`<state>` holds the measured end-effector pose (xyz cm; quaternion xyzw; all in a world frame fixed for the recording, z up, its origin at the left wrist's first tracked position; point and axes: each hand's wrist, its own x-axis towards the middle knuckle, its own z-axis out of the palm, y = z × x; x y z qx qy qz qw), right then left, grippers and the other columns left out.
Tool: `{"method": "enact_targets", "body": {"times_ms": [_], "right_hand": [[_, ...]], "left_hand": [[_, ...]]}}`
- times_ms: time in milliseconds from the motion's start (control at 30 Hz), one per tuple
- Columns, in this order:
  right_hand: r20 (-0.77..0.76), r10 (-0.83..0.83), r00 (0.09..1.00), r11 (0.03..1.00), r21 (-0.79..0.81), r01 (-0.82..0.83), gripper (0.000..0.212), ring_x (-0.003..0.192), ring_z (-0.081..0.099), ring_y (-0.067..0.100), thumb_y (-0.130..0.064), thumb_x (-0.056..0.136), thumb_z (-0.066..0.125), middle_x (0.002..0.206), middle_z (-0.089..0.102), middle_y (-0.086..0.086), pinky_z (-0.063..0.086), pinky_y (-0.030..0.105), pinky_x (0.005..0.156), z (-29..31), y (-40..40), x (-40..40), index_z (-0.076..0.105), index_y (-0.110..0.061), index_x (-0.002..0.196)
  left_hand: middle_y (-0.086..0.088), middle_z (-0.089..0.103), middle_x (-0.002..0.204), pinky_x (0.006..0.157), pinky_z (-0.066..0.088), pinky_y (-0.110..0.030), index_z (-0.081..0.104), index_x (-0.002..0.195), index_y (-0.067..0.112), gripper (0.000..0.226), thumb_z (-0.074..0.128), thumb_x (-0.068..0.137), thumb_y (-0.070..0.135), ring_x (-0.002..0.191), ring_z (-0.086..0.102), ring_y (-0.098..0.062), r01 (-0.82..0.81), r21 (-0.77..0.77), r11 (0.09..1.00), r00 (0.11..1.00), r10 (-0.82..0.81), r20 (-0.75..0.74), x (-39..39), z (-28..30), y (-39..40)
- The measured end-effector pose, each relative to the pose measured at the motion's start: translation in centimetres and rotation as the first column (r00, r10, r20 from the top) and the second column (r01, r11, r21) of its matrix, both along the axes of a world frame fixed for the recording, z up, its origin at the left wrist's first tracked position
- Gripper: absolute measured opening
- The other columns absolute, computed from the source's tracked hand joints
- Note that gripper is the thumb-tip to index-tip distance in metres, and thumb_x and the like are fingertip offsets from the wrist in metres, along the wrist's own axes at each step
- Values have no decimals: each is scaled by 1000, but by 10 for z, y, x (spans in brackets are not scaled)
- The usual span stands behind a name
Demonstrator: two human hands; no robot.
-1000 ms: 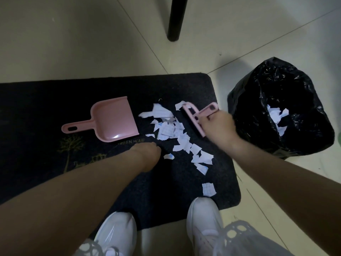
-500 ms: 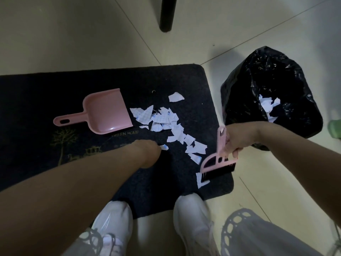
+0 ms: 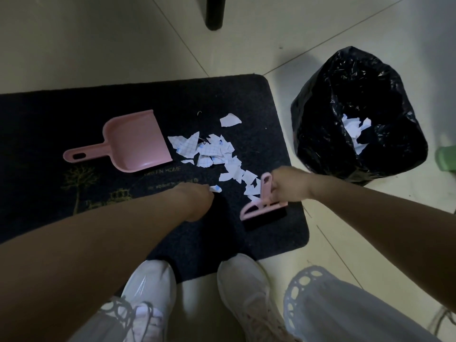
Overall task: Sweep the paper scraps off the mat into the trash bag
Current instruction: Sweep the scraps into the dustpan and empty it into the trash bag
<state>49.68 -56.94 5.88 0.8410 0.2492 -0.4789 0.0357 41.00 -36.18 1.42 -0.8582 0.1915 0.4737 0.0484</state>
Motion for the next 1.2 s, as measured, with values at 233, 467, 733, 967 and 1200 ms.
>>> {"method": "enact_targets", "body": {"times_ms": [233,467,733,967,1200], "right_hand": [[62,-191,980,944,284,166,23,87,67,17,-36,82,71,94,72,0,55,38,85,11,31,35,74,-18,96],[-56,72,996,995,74,-68,19,88,66,20,-30,86,67,90,72,3,51,32,81,22,26,45,74,-14,94],[103,101,990,988,103,-111,32,71,57,17,-43,84,66,73,60,-1,43,28,64,3,73,35,73,-12,88],[172,-21,985,968,250,-23,30,71,59,16,-38,86,66,80,66,2,48,30,63,17,101,59,74,-9,89],[180,-393,902,834,483,267,20,70,63,10,-31,91,61,79,69,-2,51,21,66,40,77,67,74,-15,93]], "left_hand": [[-19,13,157,102,46,-42,29,147,5,62,50,90,-2,134,40,-32,11,41,999,1000,-11,-4,0,2,4],[-23,6,157,101,45,-46,27,144,-2,59,52,90,-1,130,41,-40,-70,128,989,998,69,13,0,11,9],[-22,10,157,103,43,-45,25,146,-1,60,51,92,2,133,38,-37,-101,101,990,995,101,8,-3,9,17],[-19,9,158,106,38,-47,30,145,1,56,49,92,0,137,33,-37,-139,42,989,990,139,6,-3,9,26],[-11,54,119,82,50,-34,56,114,6,28,47,88,0,105,57,-26,-274,-108,956,933,291,211,-1,15,52]]}}
